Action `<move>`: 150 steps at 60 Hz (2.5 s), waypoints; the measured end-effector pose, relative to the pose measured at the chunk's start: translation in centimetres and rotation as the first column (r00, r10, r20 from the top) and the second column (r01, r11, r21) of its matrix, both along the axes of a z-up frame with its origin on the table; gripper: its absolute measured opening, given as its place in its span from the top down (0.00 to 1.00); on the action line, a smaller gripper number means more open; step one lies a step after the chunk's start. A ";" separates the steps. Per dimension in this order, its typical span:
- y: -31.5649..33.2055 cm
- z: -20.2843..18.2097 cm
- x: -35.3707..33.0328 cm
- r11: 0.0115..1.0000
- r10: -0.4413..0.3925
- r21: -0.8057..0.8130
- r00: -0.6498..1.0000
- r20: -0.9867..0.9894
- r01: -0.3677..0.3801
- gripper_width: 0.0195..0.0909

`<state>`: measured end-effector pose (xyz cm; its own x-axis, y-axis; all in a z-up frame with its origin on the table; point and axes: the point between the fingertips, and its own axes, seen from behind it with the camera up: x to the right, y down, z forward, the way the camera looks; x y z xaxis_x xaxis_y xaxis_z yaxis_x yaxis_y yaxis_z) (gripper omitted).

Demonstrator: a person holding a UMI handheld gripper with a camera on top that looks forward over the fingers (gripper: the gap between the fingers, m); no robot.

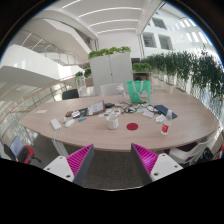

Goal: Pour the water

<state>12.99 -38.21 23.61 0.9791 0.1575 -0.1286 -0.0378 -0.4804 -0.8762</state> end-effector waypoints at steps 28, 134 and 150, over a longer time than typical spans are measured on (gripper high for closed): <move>11.5 -4.1 11.3 0.984 -0.147 0.111 0.987 0.064 0.139 0.12; 49.4 -6.9 1.4 0.864 0.133 -0.427 -0.697 0.705 -0.267 0.75; 50.3 -4.4 1.0 0.902 0.130 -0.331 -0.557 0.820 -0.276 0.75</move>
<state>14.02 12.13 19.17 -0.4886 0.3223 0.8108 0.8399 -0.0780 0.5372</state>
